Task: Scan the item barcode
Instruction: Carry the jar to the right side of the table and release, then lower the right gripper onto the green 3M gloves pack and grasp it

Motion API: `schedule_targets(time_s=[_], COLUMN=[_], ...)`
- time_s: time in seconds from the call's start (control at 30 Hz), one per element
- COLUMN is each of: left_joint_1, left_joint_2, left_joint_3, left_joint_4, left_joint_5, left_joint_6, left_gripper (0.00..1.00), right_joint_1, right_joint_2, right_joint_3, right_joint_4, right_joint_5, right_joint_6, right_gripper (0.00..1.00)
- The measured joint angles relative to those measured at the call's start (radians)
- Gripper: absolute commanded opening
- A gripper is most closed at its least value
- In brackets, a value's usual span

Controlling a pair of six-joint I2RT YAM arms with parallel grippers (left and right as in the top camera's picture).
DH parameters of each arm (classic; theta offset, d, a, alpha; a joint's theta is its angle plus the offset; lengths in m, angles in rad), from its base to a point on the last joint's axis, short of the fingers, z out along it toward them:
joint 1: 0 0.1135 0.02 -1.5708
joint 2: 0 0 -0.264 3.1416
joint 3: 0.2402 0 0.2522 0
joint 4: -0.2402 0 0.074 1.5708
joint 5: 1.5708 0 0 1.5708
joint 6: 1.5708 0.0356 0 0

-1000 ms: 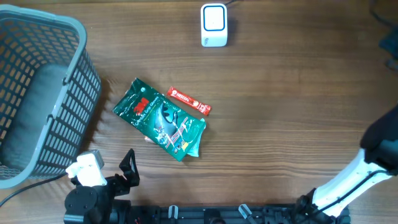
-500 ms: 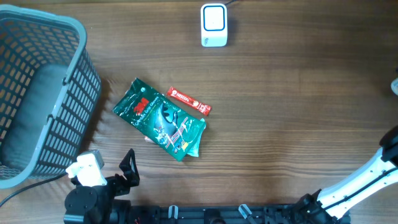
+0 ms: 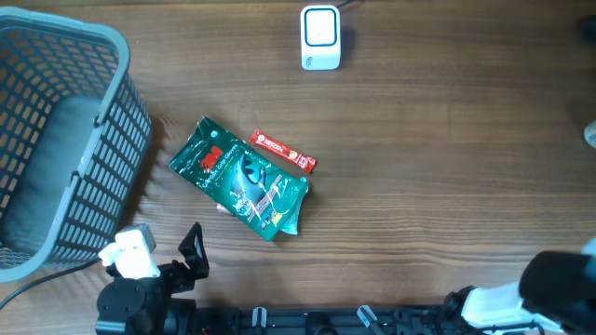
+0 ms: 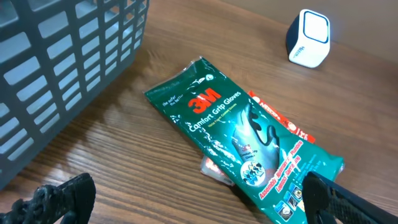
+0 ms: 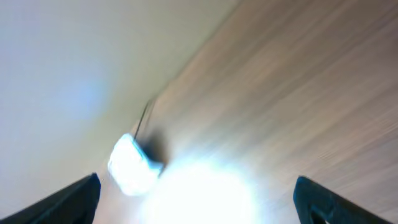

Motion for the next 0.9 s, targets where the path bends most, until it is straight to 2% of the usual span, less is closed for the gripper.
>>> schedule_targets(time_s=[0.1,0.23,0.37,0.57,0.83,0.9], left_joint_1=[0.0,0.0,0.0,0.0,0.0,0.0], left_joint_2=[0.0,0.0,0.0,0.0,0.0,0.0], left_joint_3=[0.0,0.0,0.0,0.0,0.0,0.0], left_joint_4=[0.0,0.0,0.0,0.0,0.0,0.0], left_joint_5=[0.0,0.0,0.0,0.0,0.0,0.0], left_joint_6=[0.0,0.0,0.0,0.0,0.0,0.0], left_gripper=[1.0,1.0,1.0,1.0,1.0,1.0], right_joint_1=[0.253,0.647,0.848,0.976,1.057,1.084], right_joint_2=[0.034,0.143,0.321,0.578,0.597,0.598], right_joint_3=[-0.027,-0.113,-0.127,-0.142,-0.146,-0.146], right_joint_4=[-0.043,0.003,0.092,0.18,0.256,0.27], right_joint_5=[-0.023,-0.043,-0.125,-0.231,-0.269,-0.273], right_joint_6=[-0.031,-0.304,-0.435,-0.489,-0.512,-0.515], right_gripper=[1.0,1.0,1.0,1.0,1.0,0.96])
